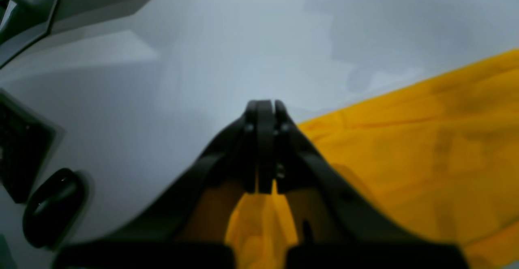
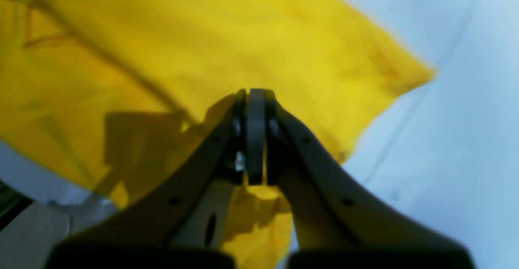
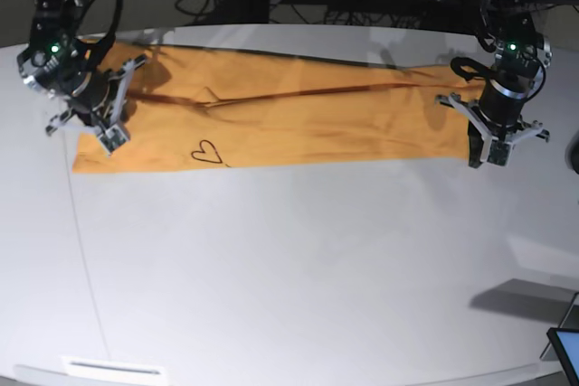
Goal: Fold the T-shirt properly
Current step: 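Grasp the strip ends with both grippers and pull them apart to flatten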
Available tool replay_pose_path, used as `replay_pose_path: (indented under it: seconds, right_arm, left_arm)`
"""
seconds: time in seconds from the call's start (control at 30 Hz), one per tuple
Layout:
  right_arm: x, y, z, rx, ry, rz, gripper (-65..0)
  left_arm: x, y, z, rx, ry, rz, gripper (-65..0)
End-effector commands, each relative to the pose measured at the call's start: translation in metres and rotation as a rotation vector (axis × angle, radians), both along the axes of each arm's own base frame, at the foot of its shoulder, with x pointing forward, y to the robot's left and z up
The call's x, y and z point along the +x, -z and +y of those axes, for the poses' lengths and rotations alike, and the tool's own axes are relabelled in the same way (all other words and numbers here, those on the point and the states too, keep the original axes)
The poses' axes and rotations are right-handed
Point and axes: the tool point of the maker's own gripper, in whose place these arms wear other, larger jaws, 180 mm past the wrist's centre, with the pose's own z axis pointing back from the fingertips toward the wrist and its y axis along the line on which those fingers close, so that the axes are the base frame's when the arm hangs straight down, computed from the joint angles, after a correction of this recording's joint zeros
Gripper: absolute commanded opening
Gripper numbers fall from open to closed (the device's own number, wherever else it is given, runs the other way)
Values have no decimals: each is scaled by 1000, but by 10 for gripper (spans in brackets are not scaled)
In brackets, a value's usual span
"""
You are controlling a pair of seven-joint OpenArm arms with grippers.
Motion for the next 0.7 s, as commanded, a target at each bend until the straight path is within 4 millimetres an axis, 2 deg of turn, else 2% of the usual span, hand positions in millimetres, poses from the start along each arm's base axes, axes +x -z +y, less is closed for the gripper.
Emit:
replay_pose_path:
  seconds: [0.0,0.1,0.3,0.43,0.53,0.67]
  right_arm:
    - [7,-10,1,5,-8,-45,-647]
    - [5,-9,1,5,-8,-40,-647]
    - [5,-8,2,8,-9,-38,-647]
    - [-1,-2,9,31,0,-18,-647]
    - [-7,2,13,42,3,0,-647]
    - [-14,14,33,69,-45,42,-647]
  left_arm:
    - [3,-13,-6,-11,16,-58,-650]
    - [-7,-6,-16,-50,30,-81,-650]
    - [-25,22,-40,-113,71,-15,-650]
    - [-33,50,-31,-138,32,55,-650]
    - [-46,67,-26,-147,13,108,-650]
    - [-61,86,-21,-159,-10,168,-650]
